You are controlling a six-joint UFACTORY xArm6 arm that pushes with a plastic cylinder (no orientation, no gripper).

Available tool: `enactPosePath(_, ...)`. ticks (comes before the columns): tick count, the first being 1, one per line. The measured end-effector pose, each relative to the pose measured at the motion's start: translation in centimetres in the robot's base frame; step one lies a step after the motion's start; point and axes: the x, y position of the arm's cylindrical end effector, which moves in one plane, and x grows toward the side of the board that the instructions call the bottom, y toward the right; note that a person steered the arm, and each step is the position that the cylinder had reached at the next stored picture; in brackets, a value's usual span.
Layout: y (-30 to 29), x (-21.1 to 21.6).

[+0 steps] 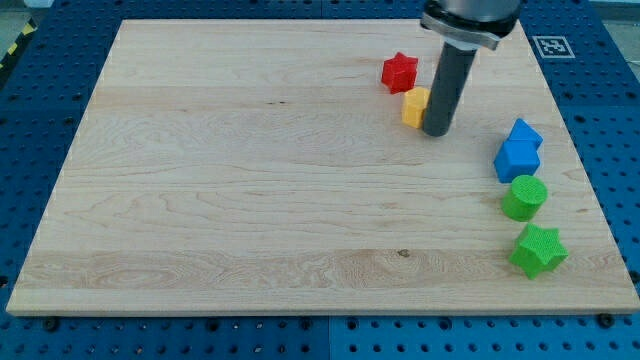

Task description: Push the hexagon to the bottom left of the red star

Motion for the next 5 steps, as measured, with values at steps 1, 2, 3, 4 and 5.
enactPosePath(1,-1.0,0.0)
enactPosePath(2,1.4,2.3)
enactPosePath(3,5.7,1.8)
enactPosePath(4,5.9,-1.0)
enactPosePath(5,5.1,-1.6)
